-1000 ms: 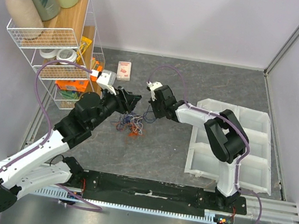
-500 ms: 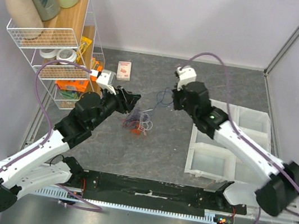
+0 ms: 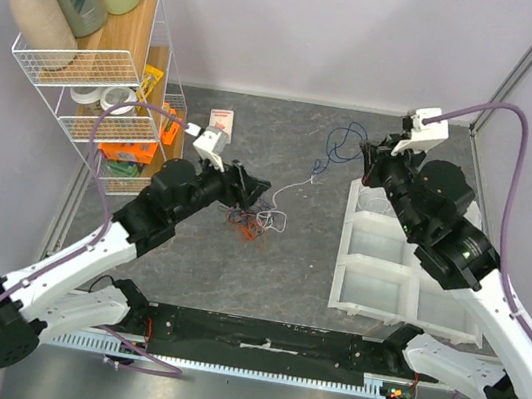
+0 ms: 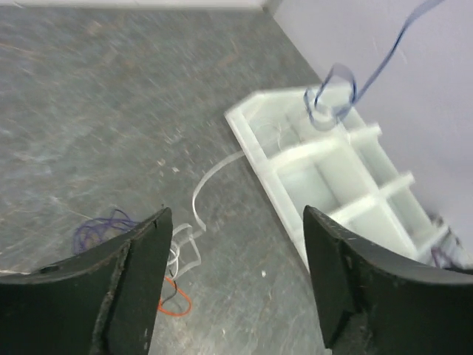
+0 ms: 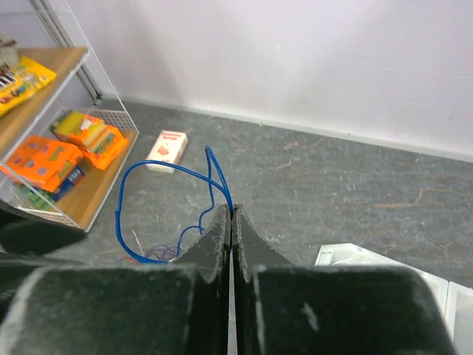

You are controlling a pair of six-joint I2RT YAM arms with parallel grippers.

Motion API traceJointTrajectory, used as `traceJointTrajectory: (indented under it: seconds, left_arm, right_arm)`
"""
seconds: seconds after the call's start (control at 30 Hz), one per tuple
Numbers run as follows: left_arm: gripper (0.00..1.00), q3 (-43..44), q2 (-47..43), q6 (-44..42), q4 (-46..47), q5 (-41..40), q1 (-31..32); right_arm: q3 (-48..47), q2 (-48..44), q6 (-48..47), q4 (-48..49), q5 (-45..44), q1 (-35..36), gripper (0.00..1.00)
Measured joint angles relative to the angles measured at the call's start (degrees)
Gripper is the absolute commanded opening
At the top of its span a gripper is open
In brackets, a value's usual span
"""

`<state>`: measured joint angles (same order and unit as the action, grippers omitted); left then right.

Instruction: Untangle the cables

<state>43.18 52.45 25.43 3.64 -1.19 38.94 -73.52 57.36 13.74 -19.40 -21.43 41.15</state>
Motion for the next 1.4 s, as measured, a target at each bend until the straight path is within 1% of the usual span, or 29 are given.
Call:
traceJointTrajectory:
  seconds: [0.1,0.17,0.27,0.37,0.47,0.6,0.73,0.83,0.87,0.97,1.0,1.03,1.13,1.27,1.4]
  left_arm:
    - [0.84,1.29,5.35,-0.39,0.20,7.41,-0.02]
    - [0.93,3.10,10.45,-0.37,0.35,13.73,-0.02]
    - [0.95,4.22,16.48,0.00,1.73,22.25,-0.02]
    - [0.95,3.13,18.29,0.22,4.24,27.15,0.04]
    - [0.93,1.66,17.70,-0.48,6.47,27.80,0.04]
    - [0.82,1.66,18.03,-2.82,6.82,26.56,0.04]
    - [0.68,1.99,20.57,-3.91,6.82,26.58,0.04]
    - [0.46,2.05,23.10,-3.82,6.69,26.97,0.04]
    - [0.40,2.27,24.06,-3.87,6.21,26.88,0.04]
    - [0.30,3.43,26.43,-3.82,4.13,25.75,0.04]
    - [0.25,3.74,26.80,-3.89,3.32,25.05,0.04]
    - [0.17,3.91,26.93,-3.91,2.75,24.33,0.04]
    - [0.02,4.11,26.88,-3.98,2.16,23.41,-0.02]
    - [0.02,4.11,25.92,-4.07,1.73,20.50,-0.02]
    - [0.01,4.11,23.87,-3.96,-0.37,14.47,-0.35]
  right_arm:
    - [-1.51,-1.07,0.90,-0.81,1.07,0.00,0.00]
    - [-2.05,-1.86,2.03,-1.36,3.04,0.00,0.00]
    - [-2.80,-2.49,3.89,-1.27,6.78,0.00,0.00]
    - [-2.80,-2.99,6.03,-0.72,10.80,0.00,0.00]
    - [-2.80,-2.93,7.80,-0.31,14.16,0.00,0.00]
    - [-2.80,-2.89,9.79,0.55,17.77,0.00,0.00]
    - [-2.80,-2.89,10.97,1.81,19.47,0.02,0.00]
    - [-2.80,-2.93,11.67,2.23,20.31,0.00,0.00]
    - [-2.80,-2.95,11.87,2.23,20.72,0.00,0.00]
    - [-2.80,-3.23,12.59,2.23,21.99,0.00,0.00]
    - [-2.80,-3.50,12.83,2.21,22.25,0.00,0.00]
    - [-2.80,-3.80,13.07,2.23,22.60,0.00,0.00]
    - [-2.80,-4.98,13.75,2.25,23.37,0.00,0.00]
    - [-2.89,-6.36,13.94,2.08,23.54,0.00,0.00]
    - [-6.10,-6.01,11.96,-2.84,17.14,0.13,0.00]
